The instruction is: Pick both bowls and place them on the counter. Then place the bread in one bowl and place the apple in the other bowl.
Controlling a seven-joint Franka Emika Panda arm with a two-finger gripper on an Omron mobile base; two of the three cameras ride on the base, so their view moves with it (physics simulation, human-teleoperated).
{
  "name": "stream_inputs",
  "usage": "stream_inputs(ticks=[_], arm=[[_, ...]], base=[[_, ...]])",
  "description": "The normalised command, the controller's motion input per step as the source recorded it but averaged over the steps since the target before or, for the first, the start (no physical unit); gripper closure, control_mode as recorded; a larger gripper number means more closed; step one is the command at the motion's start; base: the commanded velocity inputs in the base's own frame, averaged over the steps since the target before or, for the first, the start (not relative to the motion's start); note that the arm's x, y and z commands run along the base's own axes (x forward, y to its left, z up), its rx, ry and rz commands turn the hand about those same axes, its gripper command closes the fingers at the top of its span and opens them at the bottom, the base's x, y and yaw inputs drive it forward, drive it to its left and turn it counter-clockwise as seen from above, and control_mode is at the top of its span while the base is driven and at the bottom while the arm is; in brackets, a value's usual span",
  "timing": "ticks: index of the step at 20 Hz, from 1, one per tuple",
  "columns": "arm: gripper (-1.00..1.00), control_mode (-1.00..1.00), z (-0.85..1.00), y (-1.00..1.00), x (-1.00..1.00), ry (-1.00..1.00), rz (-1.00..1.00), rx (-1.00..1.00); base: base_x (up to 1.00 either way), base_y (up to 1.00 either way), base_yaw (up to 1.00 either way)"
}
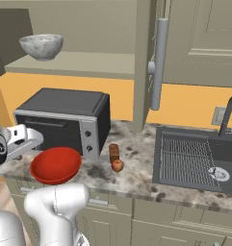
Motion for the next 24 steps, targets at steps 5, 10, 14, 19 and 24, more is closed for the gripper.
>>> stream_inputs(ticks=[5,10,14,19,24], arm=[[-1.0,-1.0,0.92,-0.21,-0.3,-0.02,0.11,0.01],[-1.0,-1.0,0.96,-0.1,-0.15,-0.03,0.17,0.01],[-1.0,-1.0,0.96,0.03,0.0,-0.03,0.18,0.0],[-1.0,-1.0,0.98,0.08,0.0,-0.01,0.13,0.0],[-1.0,-1.0,0.55,0.02,-0.06,-0.2,0.22,-0.01]], base=[[0.0,0.0,0.0],[0.0,0.0,0.0],[0.0,0.0,0.0],[0.0,0.0,0.0],[0.0,0.0,0.0]])
